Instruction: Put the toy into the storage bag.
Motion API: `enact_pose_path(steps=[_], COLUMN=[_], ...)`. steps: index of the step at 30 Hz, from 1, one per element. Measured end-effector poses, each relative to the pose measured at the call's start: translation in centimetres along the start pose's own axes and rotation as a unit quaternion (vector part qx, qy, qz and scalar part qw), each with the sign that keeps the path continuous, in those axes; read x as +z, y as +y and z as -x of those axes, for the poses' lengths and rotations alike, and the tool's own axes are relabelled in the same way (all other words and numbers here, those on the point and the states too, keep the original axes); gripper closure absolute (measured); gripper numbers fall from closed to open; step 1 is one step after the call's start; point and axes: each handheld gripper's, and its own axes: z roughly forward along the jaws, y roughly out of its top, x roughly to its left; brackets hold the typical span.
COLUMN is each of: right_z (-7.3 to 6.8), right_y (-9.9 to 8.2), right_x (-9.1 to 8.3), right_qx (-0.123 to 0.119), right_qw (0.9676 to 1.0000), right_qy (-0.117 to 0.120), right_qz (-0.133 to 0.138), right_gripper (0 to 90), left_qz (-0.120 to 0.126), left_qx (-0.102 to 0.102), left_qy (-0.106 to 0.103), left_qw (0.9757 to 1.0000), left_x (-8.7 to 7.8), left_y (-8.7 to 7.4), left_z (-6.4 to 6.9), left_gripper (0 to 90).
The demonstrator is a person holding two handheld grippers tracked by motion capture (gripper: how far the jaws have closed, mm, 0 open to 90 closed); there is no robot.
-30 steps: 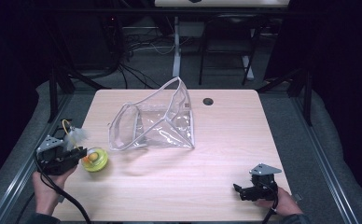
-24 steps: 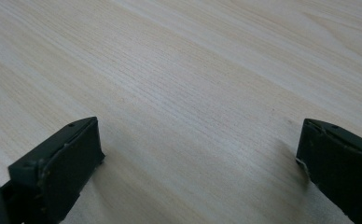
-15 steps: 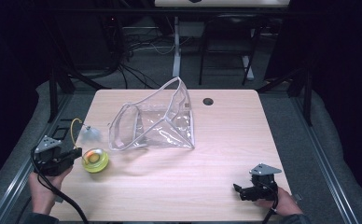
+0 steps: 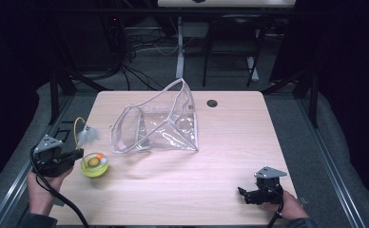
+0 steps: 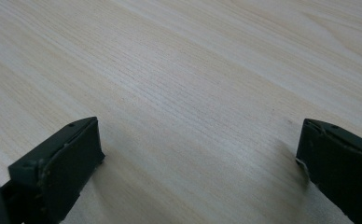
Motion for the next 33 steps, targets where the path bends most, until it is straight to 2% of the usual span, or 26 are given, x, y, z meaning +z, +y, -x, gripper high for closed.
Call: enact_pose_path(steps=[24, 33], right_z=[0.0, 0.0], right_y=[0.0, 0.0], right_x=[0.0, 0.0], right_qx=[0.000, 0.000], right_qw=[1.0000, 1.0000], right_qy=[0.000, 0.000], right_qz=[0.000, 0.000], right_gripper=[0.0, 0.0], left_qz=[0.009, 0.013], left_qx=[0.021, 0.035], left_qy=[0.002, 0.002], left_qw=[0.9997, 0.9993], left_x=[-1.3, -1.7], left_y=[1.9, 3.3], left_z=[-0.2, -0.2], left_gripper=[87.9, 87.9])
